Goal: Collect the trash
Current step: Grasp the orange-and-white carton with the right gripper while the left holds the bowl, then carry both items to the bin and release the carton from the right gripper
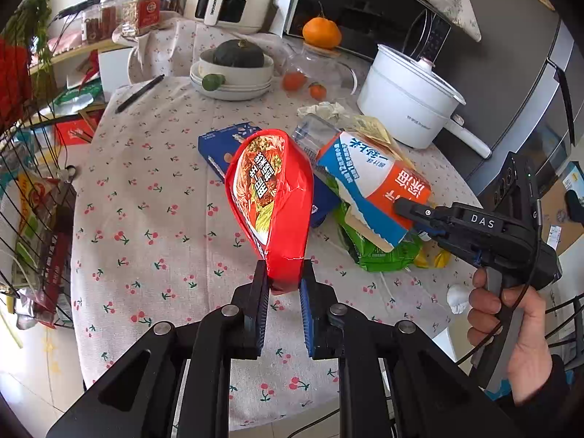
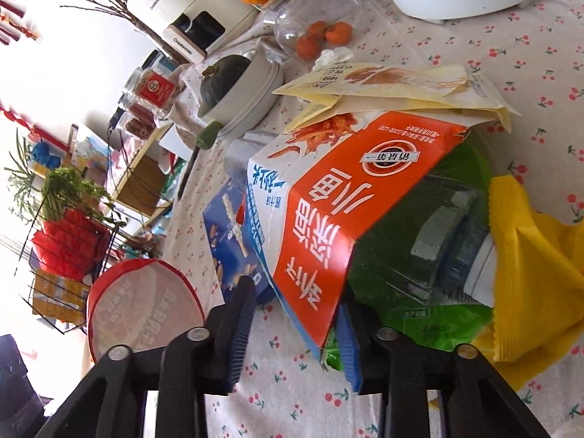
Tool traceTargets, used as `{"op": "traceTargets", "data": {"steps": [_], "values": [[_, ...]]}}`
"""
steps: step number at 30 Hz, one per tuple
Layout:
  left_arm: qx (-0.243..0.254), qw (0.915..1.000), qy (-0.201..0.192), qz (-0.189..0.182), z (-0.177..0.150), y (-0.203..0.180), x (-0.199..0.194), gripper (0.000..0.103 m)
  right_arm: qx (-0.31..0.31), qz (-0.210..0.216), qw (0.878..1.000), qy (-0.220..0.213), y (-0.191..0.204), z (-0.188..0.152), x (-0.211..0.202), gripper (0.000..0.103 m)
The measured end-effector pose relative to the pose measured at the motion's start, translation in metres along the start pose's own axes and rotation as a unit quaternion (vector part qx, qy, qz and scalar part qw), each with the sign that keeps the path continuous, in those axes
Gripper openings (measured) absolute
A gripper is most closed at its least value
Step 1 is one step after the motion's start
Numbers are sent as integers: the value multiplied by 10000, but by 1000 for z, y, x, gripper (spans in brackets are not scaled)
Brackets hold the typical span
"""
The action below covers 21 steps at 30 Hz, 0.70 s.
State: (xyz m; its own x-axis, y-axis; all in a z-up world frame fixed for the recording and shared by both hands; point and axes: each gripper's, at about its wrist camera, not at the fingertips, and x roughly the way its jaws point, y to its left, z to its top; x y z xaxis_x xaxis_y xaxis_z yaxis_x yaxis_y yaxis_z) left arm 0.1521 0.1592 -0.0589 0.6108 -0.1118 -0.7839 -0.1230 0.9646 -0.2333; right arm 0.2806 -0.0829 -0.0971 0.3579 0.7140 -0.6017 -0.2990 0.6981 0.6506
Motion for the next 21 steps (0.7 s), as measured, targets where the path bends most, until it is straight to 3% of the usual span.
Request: {"op": "traceTargets", "data": {"steps": [1, 5, 14, 21], "values": [[5, 10000, -10, -5, 1, 0, 0, 17, 19, 41, 10000, -9, -1, 1, 1, 12], [-21, 10000, -81, -20, 2, 1, -5, 17, -148, 185, 9993, -286, 5, 5, -8, 5], [-88, 9995, -240, -194, 3, 0, -19, 17, -664, 568, 9922, -891, 47, 14, -65, 2], [-59, 9982, -264, -530, -1, -11, -25, 17, -796, 531, 9919, -833, 58, 8, -90, 2]]}}
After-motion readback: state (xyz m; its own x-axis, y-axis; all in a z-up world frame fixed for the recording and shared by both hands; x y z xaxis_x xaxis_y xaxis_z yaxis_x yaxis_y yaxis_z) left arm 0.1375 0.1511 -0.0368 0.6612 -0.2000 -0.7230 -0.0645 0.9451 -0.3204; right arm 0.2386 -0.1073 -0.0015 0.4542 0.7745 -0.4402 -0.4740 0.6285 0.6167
